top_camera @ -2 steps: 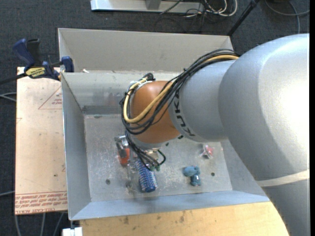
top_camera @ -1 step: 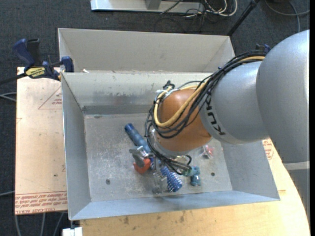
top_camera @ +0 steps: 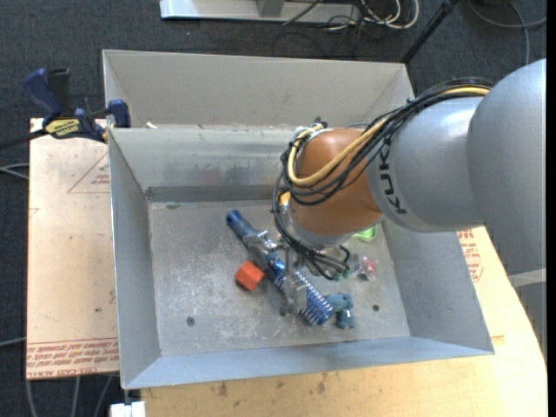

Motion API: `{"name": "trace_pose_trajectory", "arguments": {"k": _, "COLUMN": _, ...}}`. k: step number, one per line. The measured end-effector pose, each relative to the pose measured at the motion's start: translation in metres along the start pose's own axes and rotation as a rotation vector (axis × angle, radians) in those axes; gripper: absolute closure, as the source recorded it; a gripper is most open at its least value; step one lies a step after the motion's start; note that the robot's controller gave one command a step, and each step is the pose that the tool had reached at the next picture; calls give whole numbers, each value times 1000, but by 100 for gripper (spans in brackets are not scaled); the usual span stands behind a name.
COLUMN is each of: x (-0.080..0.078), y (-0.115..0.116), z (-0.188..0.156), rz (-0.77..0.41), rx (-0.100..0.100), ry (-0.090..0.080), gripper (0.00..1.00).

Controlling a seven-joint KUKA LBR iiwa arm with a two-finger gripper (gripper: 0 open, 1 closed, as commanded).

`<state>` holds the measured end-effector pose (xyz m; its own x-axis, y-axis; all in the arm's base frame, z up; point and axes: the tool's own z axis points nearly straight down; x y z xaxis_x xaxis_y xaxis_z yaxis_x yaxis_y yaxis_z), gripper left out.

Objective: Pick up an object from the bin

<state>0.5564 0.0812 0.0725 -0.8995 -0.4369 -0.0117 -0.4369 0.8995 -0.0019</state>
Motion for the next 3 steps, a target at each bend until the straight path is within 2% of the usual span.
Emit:
{"name": "trace_pose_trajectory", "arguments": {"k": 1, "x": -53, "y": 45, "z": 1, "rz": -211, "rx": -4, "ry": 6, "gripper": 0}}
{"name": "trace_pose_trajectory", "arguments": {"k": 2, "x": -52, "y": 43, "z": 1, "rz": -208, "rx": -4, "ry": 8, "gripper": 100}}
{"name": "trace_pose_trajectory", "arguments": {"k": 3, "x": -4, "y": 26, "z": -149, "rz": -369, "rx": 0, "ry": 3, "gripper": 100}}
